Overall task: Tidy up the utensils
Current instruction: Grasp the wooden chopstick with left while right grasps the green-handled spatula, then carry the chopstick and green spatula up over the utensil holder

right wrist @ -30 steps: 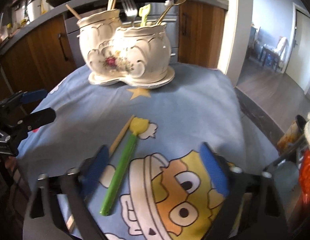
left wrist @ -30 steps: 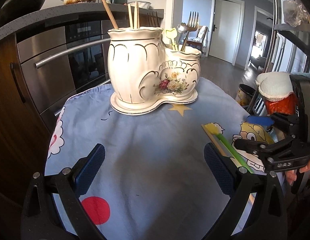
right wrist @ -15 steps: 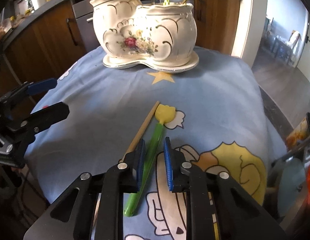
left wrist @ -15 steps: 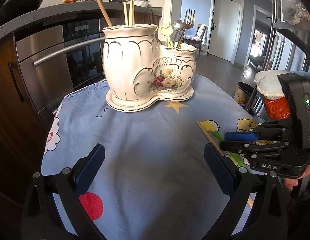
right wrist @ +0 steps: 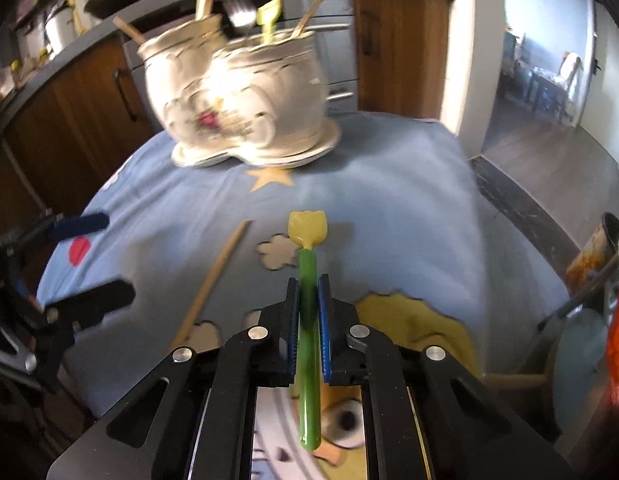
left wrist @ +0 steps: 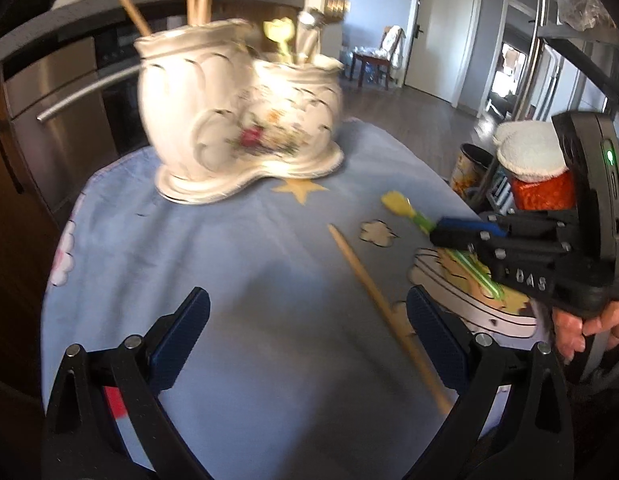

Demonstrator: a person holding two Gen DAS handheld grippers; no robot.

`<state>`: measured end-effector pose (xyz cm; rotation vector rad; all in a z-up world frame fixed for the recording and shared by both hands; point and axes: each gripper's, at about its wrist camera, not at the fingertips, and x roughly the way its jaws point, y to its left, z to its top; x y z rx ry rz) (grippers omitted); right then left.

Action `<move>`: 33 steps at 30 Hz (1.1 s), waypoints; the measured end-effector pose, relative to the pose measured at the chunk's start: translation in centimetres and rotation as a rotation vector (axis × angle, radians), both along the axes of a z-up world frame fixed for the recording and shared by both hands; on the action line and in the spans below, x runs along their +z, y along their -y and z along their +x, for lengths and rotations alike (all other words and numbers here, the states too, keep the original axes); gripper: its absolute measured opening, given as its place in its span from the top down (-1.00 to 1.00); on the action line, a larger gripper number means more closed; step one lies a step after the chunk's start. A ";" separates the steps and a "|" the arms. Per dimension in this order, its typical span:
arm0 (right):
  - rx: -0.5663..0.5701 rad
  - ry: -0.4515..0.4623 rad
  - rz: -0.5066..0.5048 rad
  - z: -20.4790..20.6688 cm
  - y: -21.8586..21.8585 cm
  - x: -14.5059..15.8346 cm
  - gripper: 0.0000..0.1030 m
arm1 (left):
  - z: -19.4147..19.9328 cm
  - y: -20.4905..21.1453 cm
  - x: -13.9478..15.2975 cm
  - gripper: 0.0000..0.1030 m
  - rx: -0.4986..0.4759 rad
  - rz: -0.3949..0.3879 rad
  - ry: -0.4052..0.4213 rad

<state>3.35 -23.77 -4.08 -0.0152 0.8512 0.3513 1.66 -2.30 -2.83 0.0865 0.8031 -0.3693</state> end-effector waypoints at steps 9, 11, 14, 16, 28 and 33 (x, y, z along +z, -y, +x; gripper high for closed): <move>0.001 0.003 0.029 -0.5 1.6 -0.2 0.80 | -1.0 4.5 -1.6 -0.11 -0.094 0.063 -0.086; 0.008 0.001 0.031 -0.6 1.4 -0.3 0.80 | -0.9 4.8 -2.0 0.16 -0.089 0.081 -0.101; 0.017 0.002 0.035 -0.7 1.1 -0.3 0.80 | -0.5 4.9 -2.3 0.46 -0.075 0.119 -0.096; 0.024 0.005 0.034 -0.8 1.0 -0.1 0.80 | -0.2 4.6 -2.3 0.67 -0.071 0.113 -0.105; 0.156 -0.026 -0.035 -1.2 -1.0 0.0 0.80 | 1.1 2.0 -1.3 0.88 -0.203 0.207 -0.152; 0.208 -0.076 -0.115 -0.7 -2.1 -0.6 0.80 | 1.2 -0.1 -1.4 0.88 -0.217 0.232 -0.190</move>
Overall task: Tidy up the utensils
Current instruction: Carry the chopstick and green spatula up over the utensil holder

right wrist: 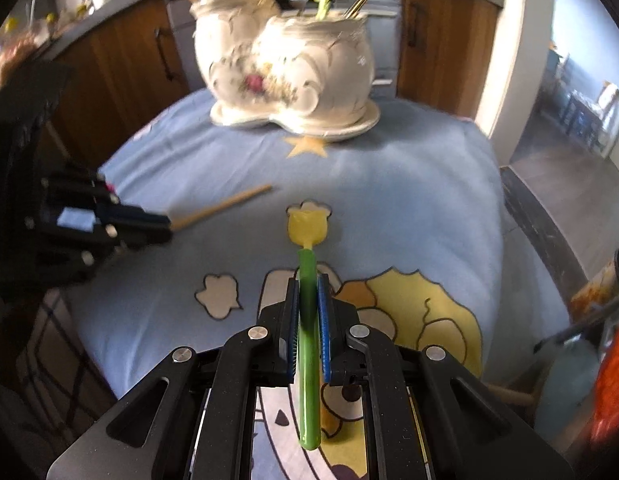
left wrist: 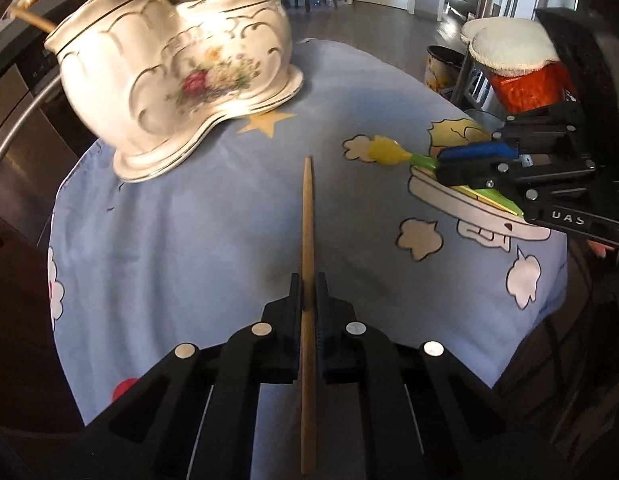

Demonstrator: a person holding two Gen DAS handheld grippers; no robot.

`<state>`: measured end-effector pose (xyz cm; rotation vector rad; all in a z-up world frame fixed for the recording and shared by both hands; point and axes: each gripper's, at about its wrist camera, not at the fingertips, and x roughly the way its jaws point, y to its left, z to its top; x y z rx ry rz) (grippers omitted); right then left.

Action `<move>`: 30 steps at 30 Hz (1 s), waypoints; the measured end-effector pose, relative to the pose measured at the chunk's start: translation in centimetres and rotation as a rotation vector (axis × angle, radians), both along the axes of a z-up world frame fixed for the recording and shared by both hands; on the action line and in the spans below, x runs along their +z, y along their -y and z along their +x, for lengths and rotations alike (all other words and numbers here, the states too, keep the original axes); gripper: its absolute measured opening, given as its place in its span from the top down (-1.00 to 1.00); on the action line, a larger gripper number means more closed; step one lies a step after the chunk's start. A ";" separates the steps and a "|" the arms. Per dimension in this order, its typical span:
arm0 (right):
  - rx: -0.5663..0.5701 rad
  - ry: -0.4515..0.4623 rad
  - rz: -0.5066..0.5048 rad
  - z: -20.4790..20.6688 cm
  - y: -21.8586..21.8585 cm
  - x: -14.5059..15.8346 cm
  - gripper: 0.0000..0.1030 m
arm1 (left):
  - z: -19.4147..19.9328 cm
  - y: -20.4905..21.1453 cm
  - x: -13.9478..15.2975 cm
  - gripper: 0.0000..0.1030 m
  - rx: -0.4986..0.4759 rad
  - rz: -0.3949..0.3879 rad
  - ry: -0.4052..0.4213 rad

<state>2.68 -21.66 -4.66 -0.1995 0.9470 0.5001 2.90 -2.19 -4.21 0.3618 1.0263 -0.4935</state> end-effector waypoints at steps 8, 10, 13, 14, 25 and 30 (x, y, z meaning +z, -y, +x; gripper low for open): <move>0.012 0.000 -0.060 0.8 -1.0 0.1 0.66 | -0.4 -1.6 -0.1 0.82 0.055 -0.036 0.001; 0.009 0.005 -0.059 0.9 -1.0 0.0 0.64 | -0.5 -1.5 -0.2 0.82 0.061 -0.040 0.011; 0.011 0.010 -0.045 0.9 -1.0 0.0 0.74 | -0.5 -1.3 -0.4 0.83 0.064 -0.045 0.023; 0.013 0.010 -0.039 0.8 -1.1 0.0 0.78 | -0.5 -1.1 -0.4 0.87 0.061 -0.045 0.025; -0.007 0.165 0.085 0.4 -0.8 4.0 0.80 | -0.3 -2.8 3.0 0.88 0.063 -0.134 0.142; -0.038 0.270 0.169 0.7 -0.7 6.5 0.80 | -0.1 -4.5 6.3 0.88 0.082 -0.221 0.254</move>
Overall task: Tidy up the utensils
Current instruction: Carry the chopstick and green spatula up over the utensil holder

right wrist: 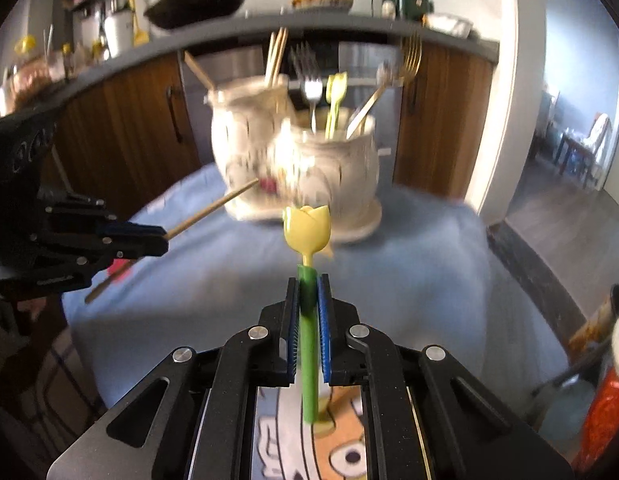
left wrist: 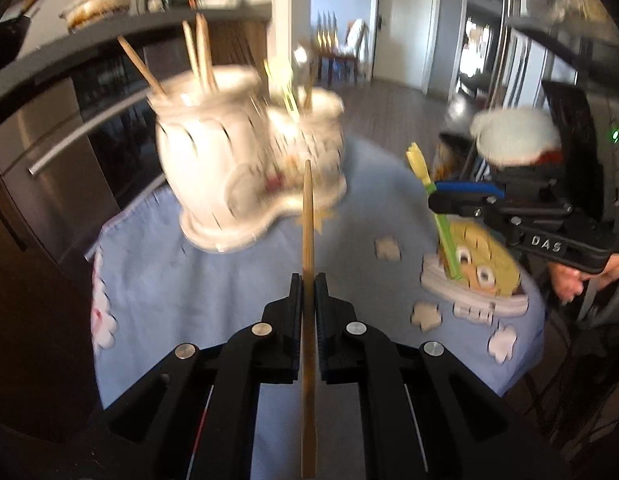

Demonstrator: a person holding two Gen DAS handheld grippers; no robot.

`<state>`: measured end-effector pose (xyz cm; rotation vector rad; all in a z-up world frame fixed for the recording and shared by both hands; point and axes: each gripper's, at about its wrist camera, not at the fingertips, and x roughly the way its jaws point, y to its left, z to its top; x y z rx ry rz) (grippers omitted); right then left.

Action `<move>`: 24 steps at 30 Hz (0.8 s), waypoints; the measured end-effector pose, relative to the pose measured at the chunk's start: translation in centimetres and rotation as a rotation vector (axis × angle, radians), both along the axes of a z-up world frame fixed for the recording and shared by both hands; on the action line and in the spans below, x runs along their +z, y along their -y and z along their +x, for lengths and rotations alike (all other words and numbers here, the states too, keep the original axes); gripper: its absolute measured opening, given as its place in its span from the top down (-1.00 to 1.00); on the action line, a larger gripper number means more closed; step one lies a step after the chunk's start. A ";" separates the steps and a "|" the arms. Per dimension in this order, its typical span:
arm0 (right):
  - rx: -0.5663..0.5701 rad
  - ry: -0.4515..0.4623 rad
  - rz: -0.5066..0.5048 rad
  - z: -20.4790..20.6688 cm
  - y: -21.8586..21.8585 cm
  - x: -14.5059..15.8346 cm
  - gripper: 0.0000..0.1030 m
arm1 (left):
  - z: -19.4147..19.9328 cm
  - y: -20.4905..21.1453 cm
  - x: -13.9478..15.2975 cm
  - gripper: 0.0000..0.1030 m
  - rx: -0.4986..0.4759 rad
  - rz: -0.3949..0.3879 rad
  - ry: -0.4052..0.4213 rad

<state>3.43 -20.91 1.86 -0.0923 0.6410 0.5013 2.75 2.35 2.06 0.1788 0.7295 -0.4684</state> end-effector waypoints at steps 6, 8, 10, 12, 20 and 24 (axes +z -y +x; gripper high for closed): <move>-0.048 0.117 0.132 1.4 0.5 3.4 0.81 | 1.1 -1.4 3.3 0.88 0.032 -0.134 0.145; -0.062 0.152 0.155 1.8 0.5 4.3 0.81 | 1.8 -2.0 4.4 0.88 0.048 -0.180 0.202; -0.072 0.184 0.182 2.4 0.5 5.3 0.81 | 2.8 -2.7 5.4 0.88 0.073 -0.219 0.248; -0.077 0.197 0.194 3.2 0.4 6.0 0.81 | 3.6 -3.4 5.8 0.88 0.102 -0.228 0.276; -0.091 0.211 0.260 6.5 -0.2 7.1 0.81 | 8.4 -6.1 6.2 0.88 0.176 -0.262 0.312; -0.098 0.219 0.290 7.9 -0.4 7.5 0.81 | 10.5 -6.7 6.8 0.88 0.175 -0.280 0.327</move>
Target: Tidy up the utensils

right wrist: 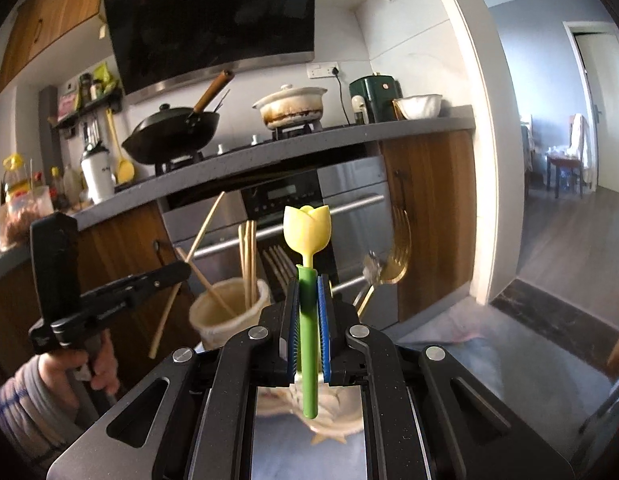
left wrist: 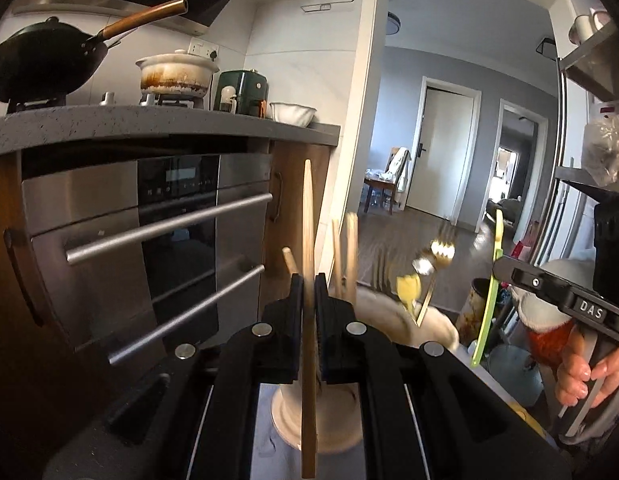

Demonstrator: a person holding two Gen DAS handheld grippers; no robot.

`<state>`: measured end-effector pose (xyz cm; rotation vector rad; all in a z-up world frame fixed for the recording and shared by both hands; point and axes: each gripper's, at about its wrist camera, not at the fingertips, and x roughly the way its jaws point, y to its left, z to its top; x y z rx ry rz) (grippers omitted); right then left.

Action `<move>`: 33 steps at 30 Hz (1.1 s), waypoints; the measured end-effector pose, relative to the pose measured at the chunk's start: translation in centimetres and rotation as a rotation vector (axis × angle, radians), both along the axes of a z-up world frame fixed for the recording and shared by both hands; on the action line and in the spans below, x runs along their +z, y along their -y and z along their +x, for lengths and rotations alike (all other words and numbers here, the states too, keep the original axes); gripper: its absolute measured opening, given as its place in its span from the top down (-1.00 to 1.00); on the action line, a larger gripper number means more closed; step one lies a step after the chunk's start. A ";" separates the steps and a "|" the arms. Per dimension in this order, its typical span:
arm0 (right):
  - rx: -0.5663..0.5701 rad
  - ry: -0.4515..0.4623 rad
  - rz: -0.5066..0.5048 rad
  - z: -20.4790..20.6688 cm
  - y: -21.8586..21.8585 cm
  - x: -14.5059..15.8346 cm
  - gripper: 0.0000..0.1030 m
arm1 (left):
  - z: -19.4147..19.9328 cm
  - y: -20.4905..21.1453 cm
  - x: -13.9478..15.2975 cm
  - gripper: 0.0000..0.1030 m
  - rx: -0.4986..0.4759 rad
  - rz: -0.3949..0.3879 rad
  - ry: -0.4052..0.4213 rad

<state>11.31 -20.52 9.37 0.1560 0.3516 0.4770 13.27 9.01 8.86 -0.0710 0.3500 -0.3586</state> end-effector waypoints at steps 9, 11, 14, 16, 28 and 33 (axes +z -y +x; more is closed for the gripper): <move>-0.035 0.007 0.025 1.7 -0.2 -0.2 0.81 | 2.1 0.8 1.1 0.88 -0.085 -0.115 0.047; -0.042 0.004 0.021 1.9 -0.2 -0.5 0.81 | 2.5 1.0 1.1 0.88 -0.094 -0.143 0.042; -0.045 -0.001 0.013 1.9 -0.3 -0.8 0.81 | 2.5 1.4 1.0 0.95 -0.098 -0.144 0.043; -0.041 -0.002 0.010 1.8 -0.3 -0.9 0.81 | 2.1 1.6 0.8 0.95 -0.111 -0.129 0.048; -0.033 -0.011 -0.005 1.1 -0.2 -1.5 0.81 | -1.9 -1.0 1.3 0.95 -0.153 -0.087 0.024; -0.028 -0.018 -0.018 0.7 -0.2 -1.5 0.81 | -2.8 -2.8 -1.2 0.94 -0.120 0.011 -0.084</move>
